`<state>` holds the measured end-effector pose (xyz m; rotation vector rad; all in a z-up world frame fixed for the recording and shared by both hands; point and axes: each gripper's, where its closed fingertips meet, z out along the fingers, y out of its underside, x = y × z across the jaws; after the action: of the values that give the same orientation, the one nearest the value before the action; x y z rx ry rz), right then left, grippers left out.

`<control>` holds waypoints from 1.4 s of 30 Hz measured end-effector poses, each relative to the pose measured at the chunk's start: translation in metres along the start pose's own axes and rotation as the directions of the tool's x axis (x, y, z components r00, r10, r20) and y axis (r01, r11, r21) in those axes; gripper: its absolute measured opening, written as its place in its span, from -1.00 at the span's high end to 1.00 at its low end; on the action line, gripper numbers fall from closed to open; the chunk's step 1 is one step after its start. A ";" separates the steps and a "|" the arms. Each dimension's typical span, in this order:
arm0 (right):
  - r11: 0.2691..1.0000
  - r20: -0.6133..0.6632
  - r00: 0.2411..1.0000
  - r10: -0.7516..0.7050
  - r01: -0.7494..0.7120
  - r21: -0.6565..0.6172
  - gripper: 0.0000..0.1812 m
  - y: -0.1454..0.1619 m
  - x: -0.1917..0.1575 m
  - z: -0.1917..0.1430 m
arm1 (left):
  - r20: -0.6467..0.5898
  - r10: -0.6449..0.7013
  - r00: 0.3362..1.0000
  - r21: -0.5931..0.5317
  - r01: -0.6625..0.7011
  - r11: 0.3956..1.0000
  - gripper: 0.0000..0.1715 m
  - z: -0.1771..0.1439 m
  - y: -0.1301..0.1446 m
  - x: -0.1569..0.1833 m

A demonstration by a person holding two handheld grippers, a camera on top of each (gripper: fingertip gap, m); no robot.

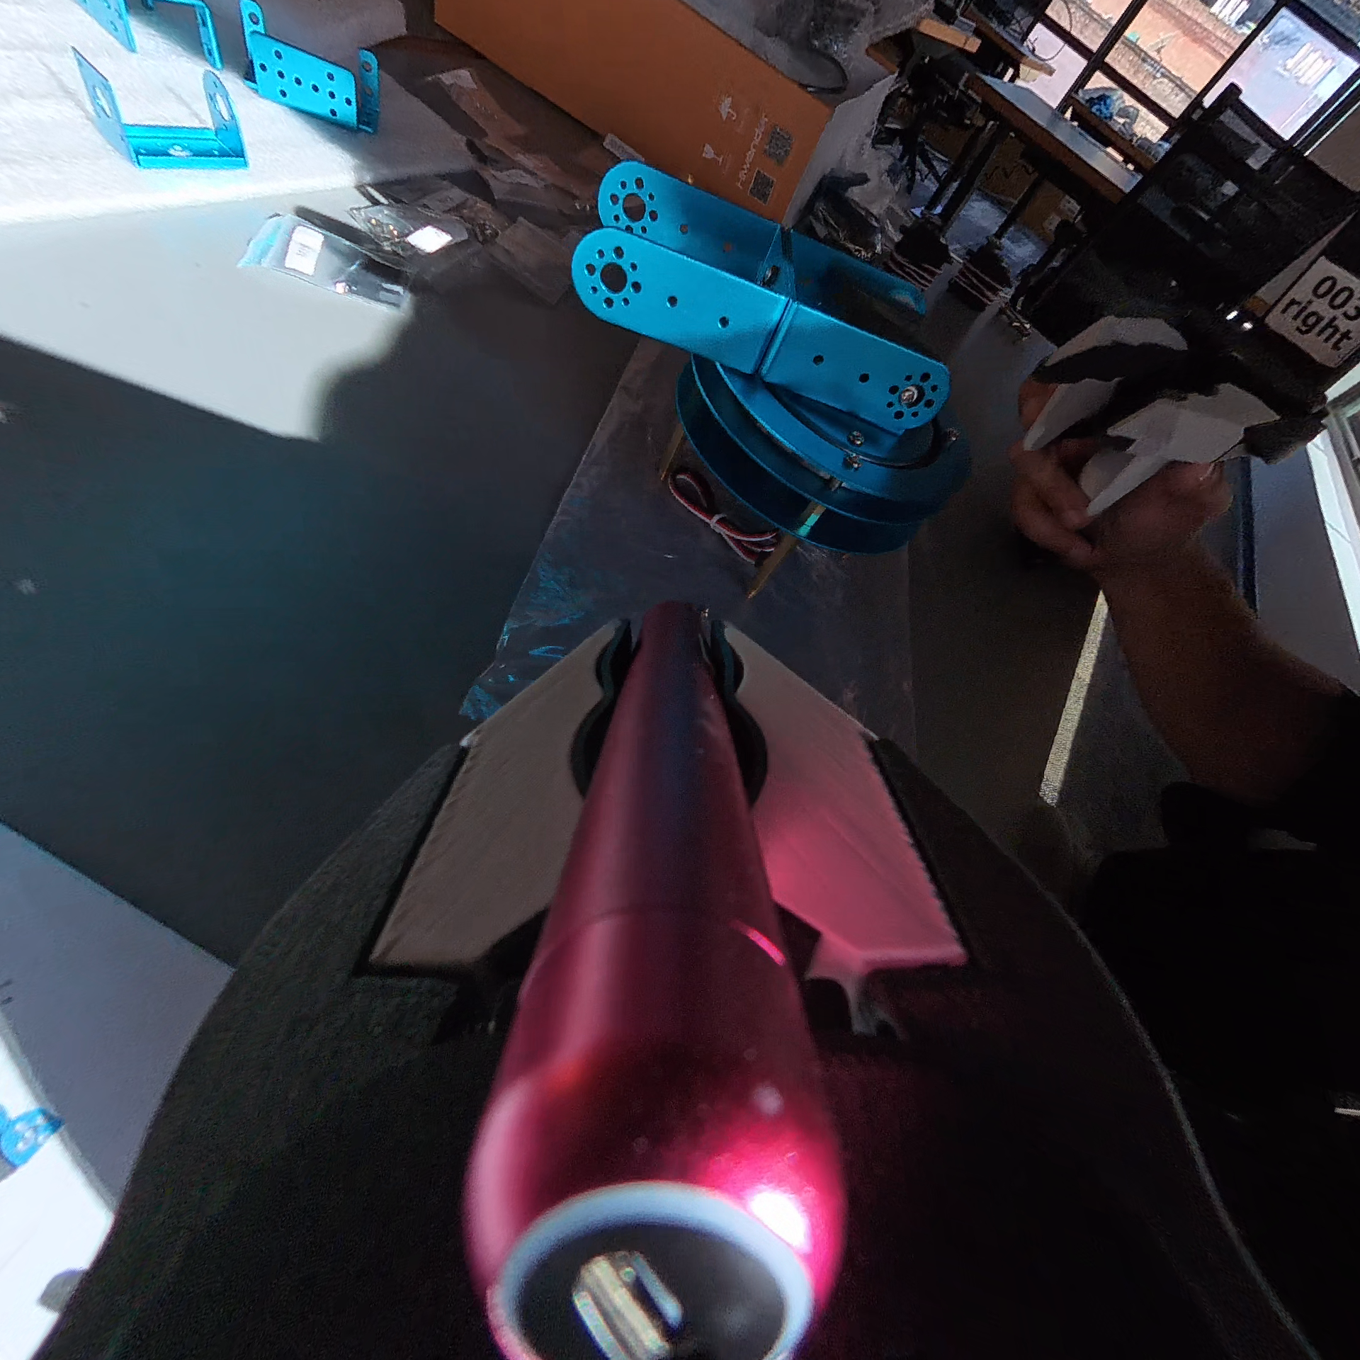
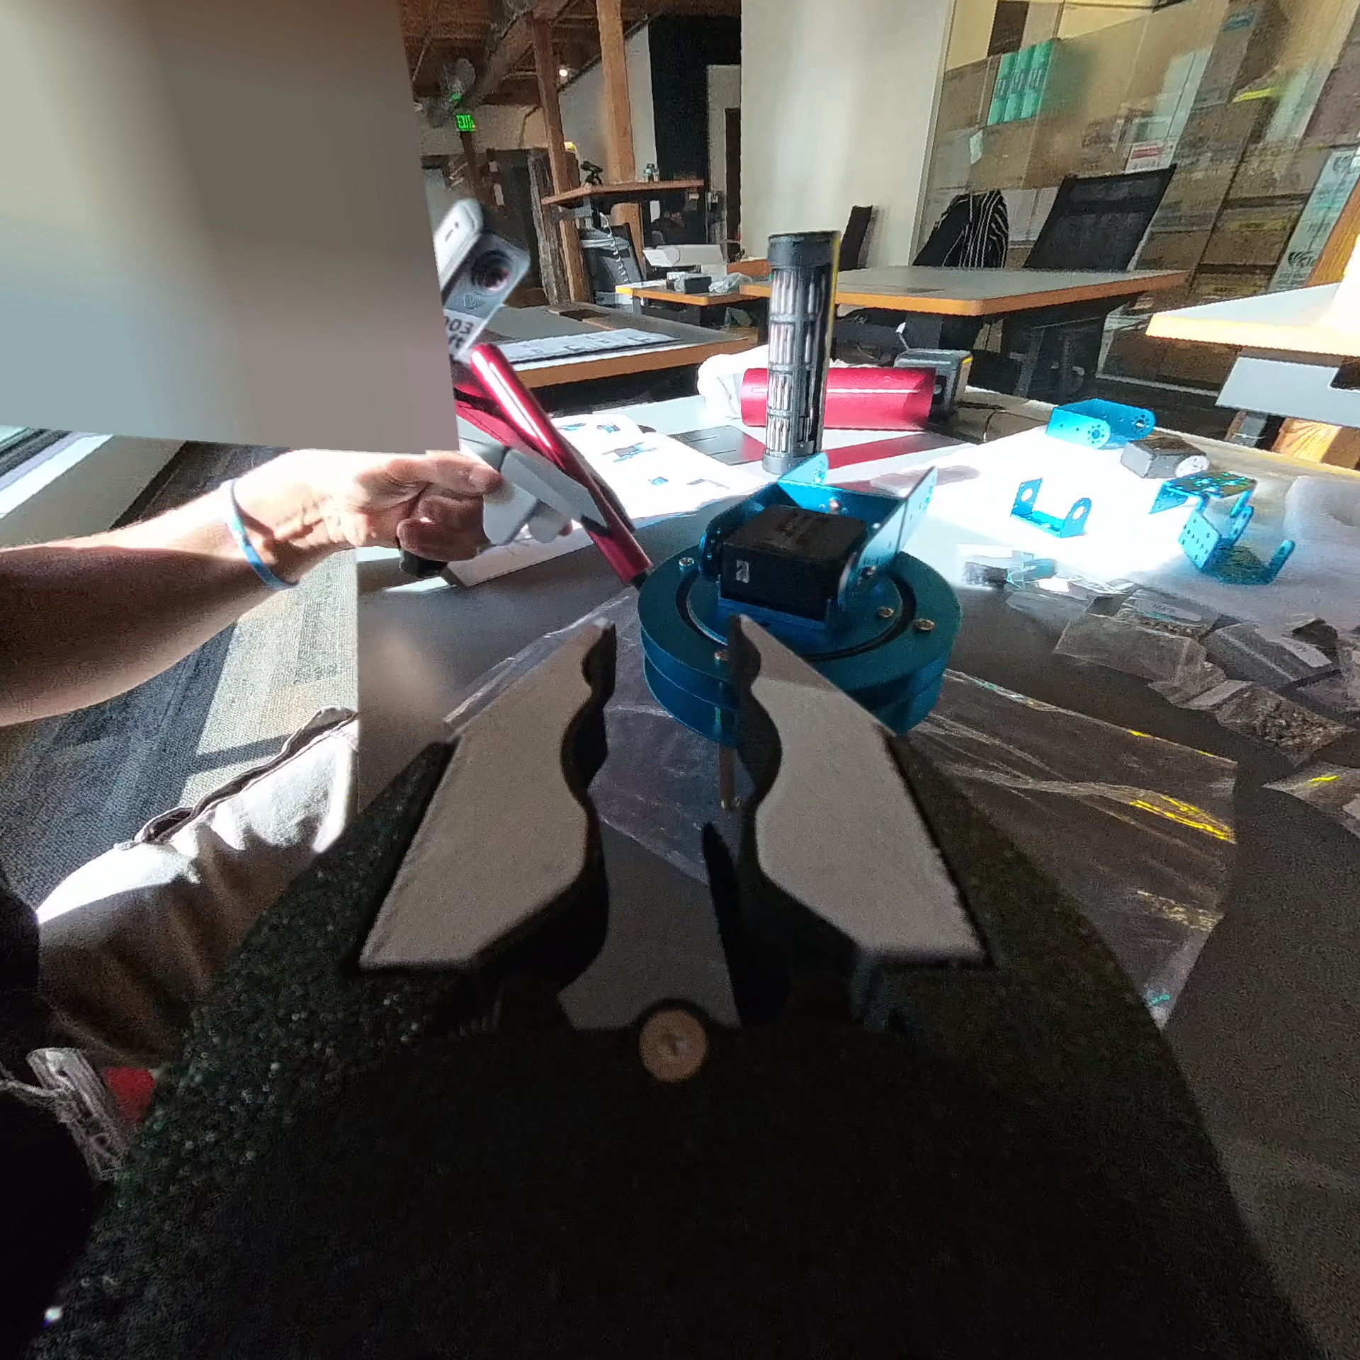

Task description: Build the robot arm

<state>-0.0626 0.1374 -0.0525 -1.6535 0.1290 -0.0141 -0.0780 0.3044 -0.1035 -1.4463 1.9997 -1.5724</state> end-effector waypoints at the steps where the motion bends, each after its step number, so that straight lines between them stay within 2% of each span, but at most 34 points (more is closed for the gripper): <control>1: 1.000 -0.002 1.000 -0.001 0.001 -0.009 0.68 0.002 0.000 0.001 | -0.015 -0.006 1.000 0.001 0.006 1.000 0.76 0.002 -0.001 0.000; 13: 0.998 0.008 0.999 0.041 -0.041 -0.040 0.72 0.008 0.006 0.004 | -0.060 0.015 0.998 -0.045 -0.018 0.999 0.76 0.016 0.003 0.004; 37: 0.996 0.028 0.999 0.037 -0.035 -0.083 0.71 0.016 0.003 0.008 | -0.027 0.043 0.999 -0.050 -0.044 0.998 0.76 -0.005 0.008 0.009; 42: 0.996 0.032 0.999 0.025 -0.022 -0.089 0.70 0.017 0.001 0.008 | -0.058 0.003 0.998 -0.007 -0.004 1.000 0.76 -0.011 0.005 0.014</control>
<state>-0.0621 0.1442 -0.0699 -1.7400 0.1260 0.0375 -0.0947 0.3004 -0.0979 -1.4145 2.0404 -1.6259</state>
